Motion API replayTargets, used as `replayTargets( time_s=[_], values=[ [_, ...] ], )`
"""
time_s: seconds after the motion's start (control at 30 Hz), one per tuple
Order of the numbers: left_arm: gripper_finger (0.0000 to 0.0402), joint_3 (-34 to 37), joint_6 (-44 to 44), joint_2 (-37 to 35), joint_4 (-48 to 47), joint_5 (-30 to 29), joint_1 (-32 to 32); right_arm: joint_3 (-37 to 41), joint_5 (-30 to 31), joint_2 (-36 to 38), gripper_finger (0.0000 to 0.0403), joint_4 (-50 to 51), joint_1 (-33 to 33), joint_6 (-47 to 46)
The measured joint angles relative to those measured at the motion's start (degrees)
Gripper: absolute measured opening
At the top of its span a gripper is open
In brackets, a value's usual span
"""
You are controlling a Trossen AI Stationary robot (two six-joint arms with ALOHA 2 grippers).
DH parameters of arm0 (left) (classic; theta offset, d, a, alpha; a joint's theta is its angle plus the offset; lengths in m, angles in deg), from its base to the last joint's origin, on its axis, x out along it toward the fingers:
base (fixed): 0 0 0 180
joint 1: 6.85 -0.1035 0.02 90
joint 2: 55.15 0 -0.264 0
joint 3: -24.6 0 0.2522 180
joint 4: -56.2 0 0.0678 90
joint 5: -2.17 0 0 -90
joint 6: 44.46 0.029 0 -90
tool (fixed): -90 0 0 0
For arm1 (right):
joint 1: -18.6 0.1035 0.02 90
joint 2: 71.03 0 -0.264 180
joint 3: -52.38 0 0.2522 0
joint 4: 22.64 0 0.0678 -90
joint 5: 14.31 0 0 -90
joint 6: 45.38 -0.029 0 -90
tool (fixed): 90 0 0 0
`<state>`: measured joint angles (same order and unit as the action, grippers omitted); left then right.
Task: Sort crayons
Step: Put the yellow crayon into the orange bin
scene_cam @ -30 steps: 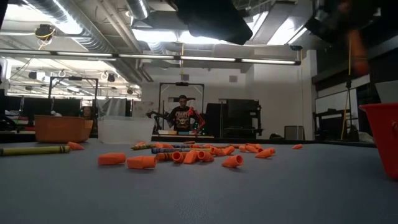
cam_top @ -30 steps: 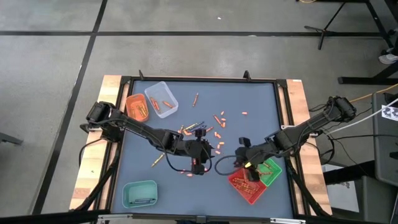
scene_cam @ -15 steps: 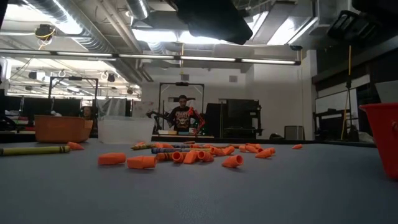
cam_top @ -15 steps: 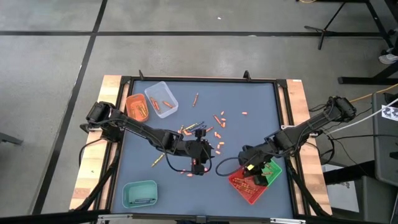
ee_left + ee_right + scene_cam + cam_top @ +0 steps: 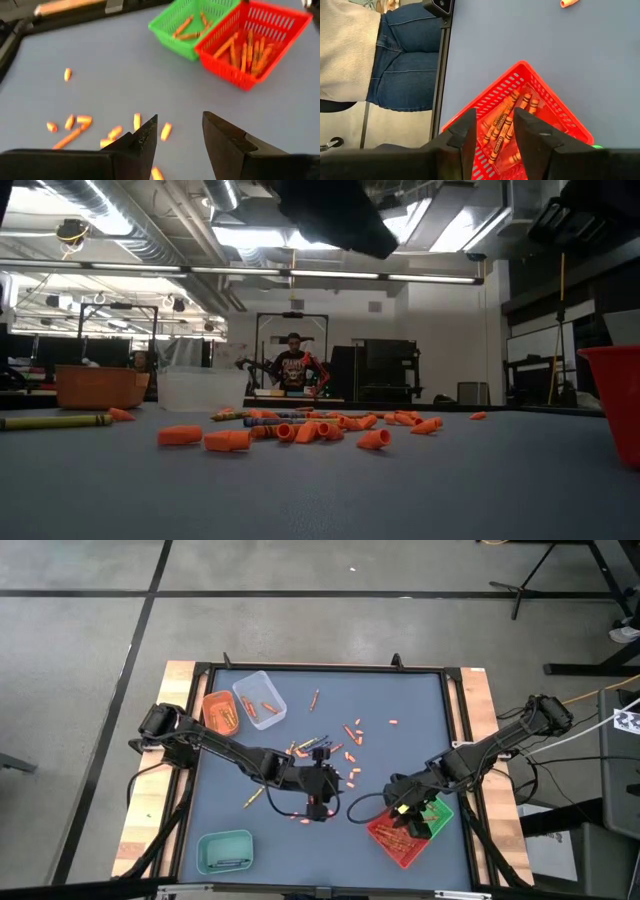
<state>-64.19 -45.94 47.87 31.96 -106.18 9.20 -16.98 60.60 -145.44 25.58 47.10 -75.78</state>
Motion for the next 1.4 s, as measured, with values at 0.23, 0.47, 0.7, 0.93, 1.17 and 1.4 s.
replayTargets(
  time_s=[0.23, 0.47, 0.7, 0.93, 1.17, 1.4],
  values=[
    [0.014, 0.07, -9.39, -2.04, -12.41, 0.06, 0.37, 0.0, 4.13, 0.0, 0.0128, -0.09, 0.02, 0.37],
    [0.014, 0.08, -24.53, -2.86, -31.17, 2.89, 2.74, 0.0, 10.09, 0.0, 0.0129, -0.09, 0.0, 0.49],
    [0.014, 2.24, -37.54, -2.86, -41.53, 4.25, 5.76, 0.0, 12.83, 0.0, 0.0129, -0.04, 0.0, 2.38],
    [0.014, 10.86, -46.05, -2.82, -41.87, 10.14, 7.29, 0.0, 15.02, 0.0, 0.0129, -0.07, 0.0, 2.39],
    [0.014, 17.86, -50.26, -2.82, -41.2, 12.29, 7.26, 0.0, 16.04, 0.0, 0.0129, -0.07, 0.0, 2.39],
    [0.0138, 20.4, -51.14, -3.13, -40.22, 12.76, 7.21, 0.0, 16.04, 0.0, 0.0129, -0.07, 0.0, 2.41]
  ],
)
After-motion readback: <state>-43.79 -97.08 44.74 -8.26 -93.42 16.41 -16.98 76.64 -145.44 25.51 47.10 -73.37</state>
